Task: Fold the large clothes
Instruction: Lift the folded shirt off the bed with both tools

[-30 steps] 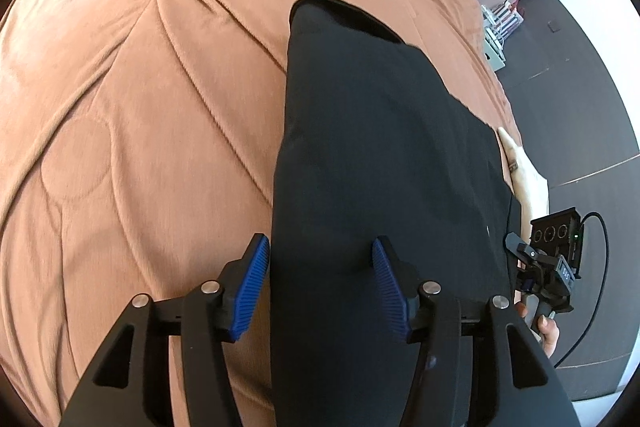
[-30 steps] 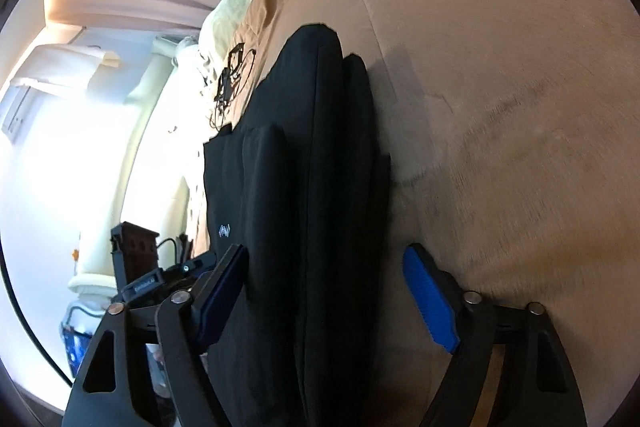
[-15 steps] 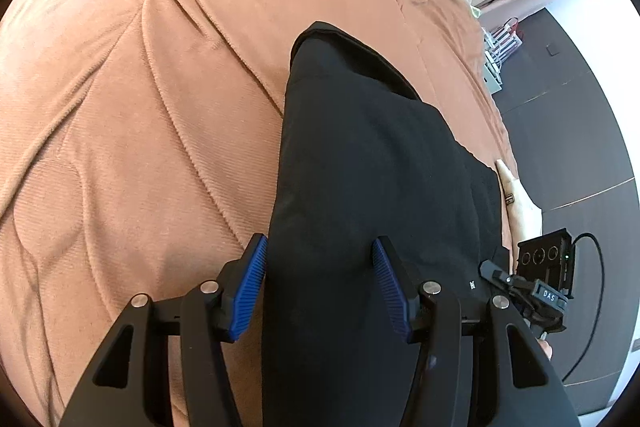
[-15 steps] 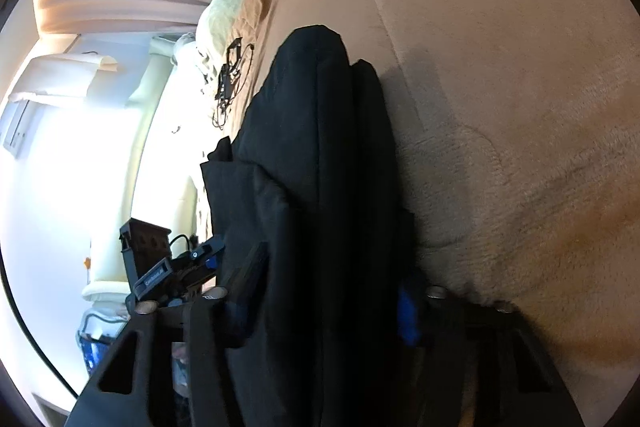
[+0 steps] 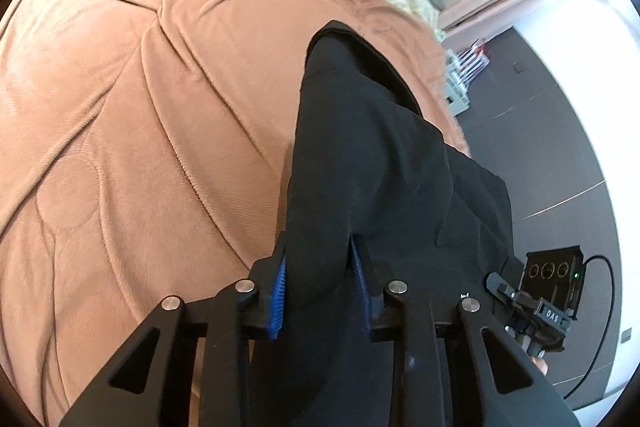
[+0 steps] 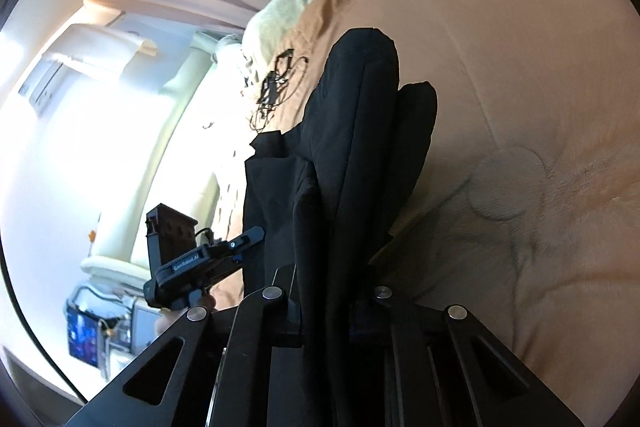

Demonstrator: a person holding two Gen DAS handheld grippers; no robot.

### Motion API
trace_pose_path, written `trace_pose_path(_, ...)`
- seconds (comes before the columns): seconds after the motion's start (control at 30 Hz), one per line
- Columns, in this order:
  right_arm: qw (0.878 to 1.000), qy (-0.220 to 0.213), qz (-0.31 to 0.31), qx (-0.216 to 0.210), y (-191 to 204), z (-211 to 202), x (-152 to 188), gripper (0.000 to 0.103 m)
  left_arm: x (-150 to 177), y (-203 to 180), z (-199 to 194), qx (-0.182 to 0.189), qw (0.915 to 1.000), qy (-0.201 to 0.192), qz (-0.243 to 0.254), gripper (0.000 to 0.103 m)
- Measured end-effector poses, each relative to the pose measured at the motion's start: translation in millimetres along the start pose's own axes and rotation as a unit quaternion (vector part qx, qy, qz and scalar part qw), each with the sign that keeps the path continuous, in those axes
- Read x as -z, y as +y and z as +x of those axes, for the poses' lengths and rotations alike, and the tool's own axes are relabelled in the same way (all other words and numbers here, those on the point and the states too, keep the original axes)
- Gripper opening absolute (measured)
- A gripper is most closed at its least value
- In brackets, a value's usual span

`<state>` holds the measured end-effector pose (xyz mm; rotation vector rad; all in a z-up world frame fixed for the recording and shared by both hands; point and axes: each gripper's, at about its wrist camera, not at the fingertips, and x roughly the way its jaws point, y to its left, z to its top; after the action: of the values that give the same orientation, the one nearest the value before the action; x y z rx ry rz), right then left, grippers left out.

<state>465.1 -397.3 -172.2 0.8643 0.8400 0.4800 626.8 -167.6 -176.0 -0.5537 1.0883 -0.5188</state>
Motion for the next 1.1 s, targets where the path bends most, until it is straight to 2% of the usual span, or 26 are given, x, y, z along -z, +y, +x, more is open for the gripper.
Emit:
trace_pose_path(0.17,1.0,-0.014,-0.023,-0.012,38.5,-18.6,6.5,0.014,8.2,-9.0,-40.3,0.02,0.9993,-0.031,0.003,0.027)
trace_pose_path(0.47,0.994,-0.027,-0.104,-0.023,137.9,-42.4,20.6,0.014,25.7,-5.5,-127.2,0.06,0.9936,-0.095,-0.011,0.026)
trace_pose_path(0.63,0.989,-0.022,-0.141,-0.028,187.7,-34.4,25.9,0.014,22.1,11.6,-172.5,0.068,0.9893,-0.127,-0.023,0.026)
trace_pose_path(0.8,0.983,-0.01,-0.177,-0.037,234.2,-21.8,39.6,0.014,27.5,32.2,-234.5,0.067,0.9831,-0.168,-0.027,0.026)
trace_pose_path(1.1,0.97,0.012,-0.235,-0.059,298.4,2.5,70.9,0.014,44.4,74.8,-332.9,0.058,0.9691,-0.236,-0.04,0.026)
